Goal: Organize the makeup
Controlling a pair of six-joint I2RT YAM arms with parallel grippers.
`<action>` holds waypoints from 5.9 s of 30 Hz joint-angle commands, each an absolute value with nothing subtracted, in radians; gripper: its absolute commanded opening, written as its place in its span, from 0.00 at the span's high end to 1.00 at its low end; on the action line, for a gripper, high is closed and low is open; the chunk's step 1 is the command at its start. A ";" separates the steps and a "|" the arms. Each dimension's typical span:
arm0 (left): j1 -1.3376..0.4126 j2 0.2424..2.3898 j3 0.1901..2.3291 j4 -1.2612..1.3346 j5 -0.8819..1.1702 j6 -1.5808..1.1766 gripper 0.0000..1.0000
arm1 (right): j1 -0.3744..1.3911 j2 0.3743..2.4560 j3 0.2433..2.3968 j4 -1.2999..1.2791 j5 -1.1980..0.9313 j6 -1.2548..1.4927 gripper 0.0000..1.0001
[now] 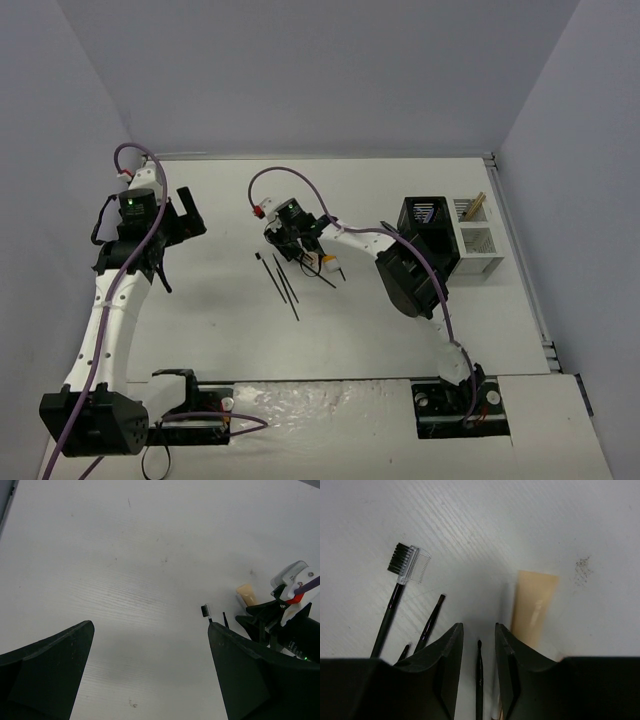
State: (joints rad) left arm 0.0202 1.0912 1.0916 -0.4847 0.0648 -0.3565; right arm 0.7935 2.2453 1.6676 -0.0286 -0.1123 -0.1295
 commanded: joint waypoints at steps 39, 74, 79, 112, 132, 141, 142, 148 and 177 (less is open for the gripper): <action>0.035 1.089 1.127 -0.437 0.097 -0.376 0.03 | 0.774 2.170 1.724 -0.020 0.056 -0.109 0.72; 0.046 1.101 1.127 -0.436 0.117 -0.383 0.03 | 0.752 2.311 1.819 -0.111 -0.043 -0.075 0.84; 0.047 1.101 1.127 -0.437 0.117 -0.383 0.03 | 0.752 2.319 1.835 -0.124 -0.043 -0.075 0.96; 0.055 1.092 1.127 -0.437 0.117 -0.388 0.03 | 0.295 1.386 1.242 0.390 0.282 0.065 1.00; 0.057 1.102 1.127 -0.440 0.103 -0.386 0.03 | -0.108 1.503 0.990 0.781 0.253 0.140 1.00; 0.062 1.109 1.128 -0.440 0.106 -0.387 0.03 | -0.114 1.600 0.955 0.864 0.213 0.150 1.00; 0.063 1.111 1.129 -0.440 0.109 -0.388 0.03 | -0.114 1.606 0.948 0.867 0.209 0.153 1.00; 0.066 1.112 1.128 -0.439 0.117 -0.393 0.03 | -0.114 1.586 0.900 0.876 0.191 0.175 0.91; 0.060 1.110 1.121 -0.448 0.158 -0.407 0.03 | 0.413 1.663 1.385 -0.199 -0.031 -0.133 0.37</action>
State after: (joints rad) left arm 0.0593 1.1187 1.0912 -0.4842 0.1567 -0.4050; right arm 0.3884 1.5392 1.3245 -0.0602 -0.0946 -0.0469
